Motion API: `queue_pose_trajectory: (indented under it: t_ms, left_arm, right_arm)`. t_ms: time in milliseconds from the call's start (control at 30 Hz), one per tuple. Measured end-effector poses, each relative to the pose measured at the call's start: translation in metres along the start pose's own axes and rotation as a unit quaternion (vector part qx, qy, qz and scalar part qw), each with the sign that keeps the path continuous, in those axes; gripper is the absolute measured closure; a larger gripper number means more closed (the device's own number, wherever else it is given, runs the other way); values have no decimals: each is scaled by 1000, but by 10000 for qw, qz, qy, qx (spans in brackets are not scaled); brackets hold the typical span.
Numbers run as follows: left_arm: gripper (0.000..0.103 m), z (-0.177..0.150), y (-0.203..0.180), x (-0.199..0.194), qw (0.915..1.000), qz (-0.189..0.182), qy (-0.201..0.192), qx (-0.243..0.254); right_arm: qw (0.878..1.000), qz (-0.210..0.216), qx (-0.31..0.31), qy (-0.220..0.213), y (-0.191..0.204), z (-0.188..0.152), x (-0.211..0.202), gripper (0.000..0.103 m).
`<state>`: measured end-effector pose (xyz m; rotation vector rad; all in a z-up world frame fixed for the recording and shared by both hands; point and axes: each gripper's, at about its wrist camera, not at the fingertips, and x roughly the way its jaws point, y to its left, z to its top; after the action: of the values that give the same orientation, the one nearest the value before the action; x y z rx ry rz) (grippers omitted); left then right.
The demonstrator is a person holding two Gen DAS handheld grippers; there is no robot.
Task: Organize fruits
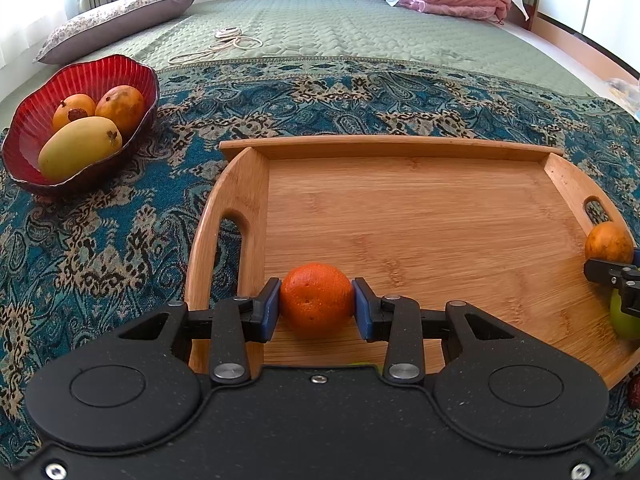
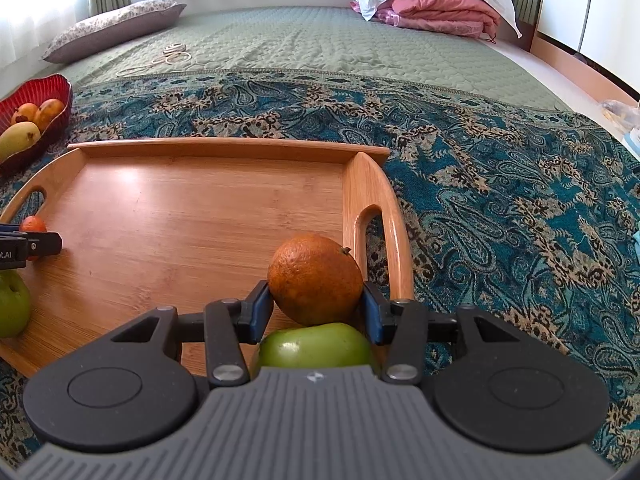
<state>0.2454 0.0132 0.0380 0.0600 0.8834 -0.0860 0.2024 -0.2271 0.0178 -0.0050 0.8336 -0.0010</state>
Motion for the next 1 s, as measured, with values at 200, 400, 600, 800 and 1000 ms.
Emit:
queue_pose_trajectory:
  t_ms: [200,400,600,800,1000]
  left_arm:
    - [67,-2,2,0,10000,70,-28,26]
    - [62,-3,2,-2,10000,42,-43,45]
    - [55,-5,-1,-9,9999,16,-103,65]
    - [44,-9,-4,-24,9995,-62,-276,114]
    - [30,-20,-6,-47,9981,-86,-569,218]
  right_arm:
    - [10000,-3,-6,16,0,0,0,50]
    - [10000,47,43,-1,-1,0,-2,48]
    - [9999,131,77,-39,-1,-1,-8,36]
    - [9997,194,33,-169,3,-5,-21,31]
    - [9981,211,-135,-564,12,-14,-45,21]
